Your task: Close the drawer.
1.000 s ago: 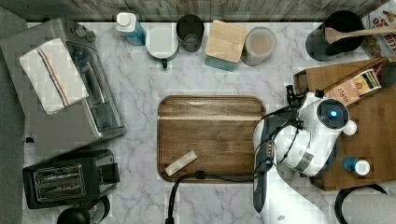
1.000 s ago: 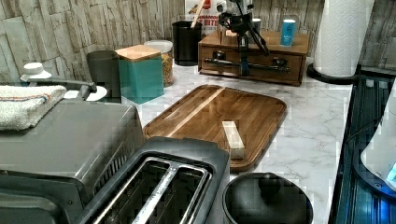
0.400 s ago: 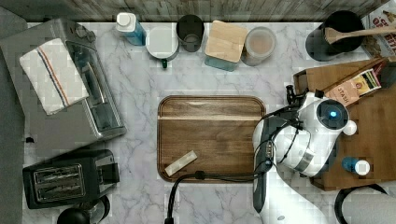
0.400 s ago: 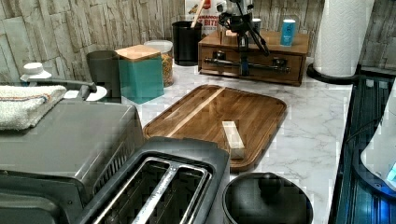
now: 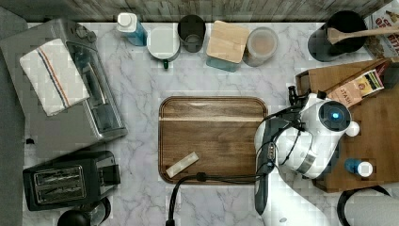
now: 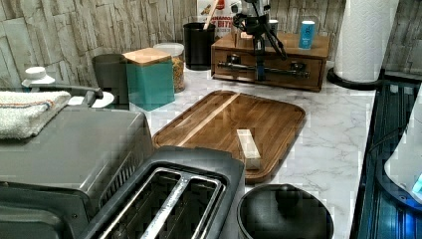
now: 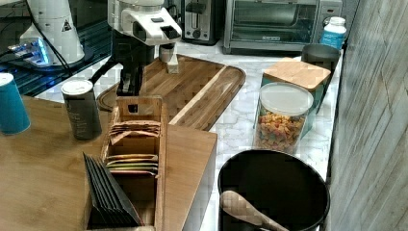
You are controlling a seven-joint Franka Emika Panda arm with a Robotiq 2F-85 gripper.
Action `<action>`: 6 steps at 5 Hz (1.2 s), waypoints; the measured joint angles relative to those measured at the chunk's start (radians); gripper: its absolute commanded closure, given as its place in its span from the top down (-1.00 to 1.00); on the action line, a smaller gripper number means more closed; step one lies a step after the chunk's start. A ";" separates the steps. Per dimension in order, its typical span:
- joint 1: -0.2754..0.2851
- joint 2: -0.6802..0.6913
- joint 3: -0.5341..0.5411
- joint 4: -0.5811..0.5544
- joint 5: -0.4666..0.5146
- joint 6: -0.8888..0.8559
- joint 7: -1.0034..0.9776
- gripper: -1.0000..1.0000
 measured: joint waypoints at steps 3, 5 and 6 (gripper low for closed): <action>0.007 -0.005 -0.008 -0.008 0.002 0.011 0.000 -1.00; 0.018 -0.004 -0.018 -0.010 0.002 0.011 0.000 -1.00; 0.018 -0.004 -0.019 -0.014 0.006 0.025 0.000 -1.00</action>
